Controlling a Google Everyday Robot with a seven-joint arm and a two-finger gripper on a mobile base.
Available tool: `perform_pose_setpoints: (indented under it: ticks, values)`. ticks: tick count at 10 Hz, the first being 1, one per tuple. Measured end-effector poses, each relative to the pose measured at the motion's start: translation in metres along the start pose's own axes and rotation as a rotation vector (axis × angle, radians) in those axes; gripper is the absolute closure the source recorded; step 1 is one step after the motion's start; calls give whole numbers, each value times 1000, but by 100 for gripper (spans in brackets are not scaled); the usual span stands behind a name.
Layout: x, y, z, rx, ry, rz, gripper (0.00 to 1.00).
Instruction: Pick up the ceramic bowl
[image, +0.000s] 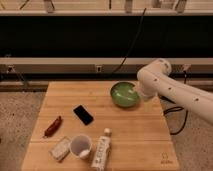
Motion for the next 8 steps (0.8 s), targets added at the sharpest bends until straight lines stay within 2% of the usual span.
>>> perform_pose_setpoints:
  ticks: [5, 8]
  values:
    - [-8, -5, 21, 7, -19, -73, 20]
    - [-17, -9, 41, 7, -30, -115, 20]
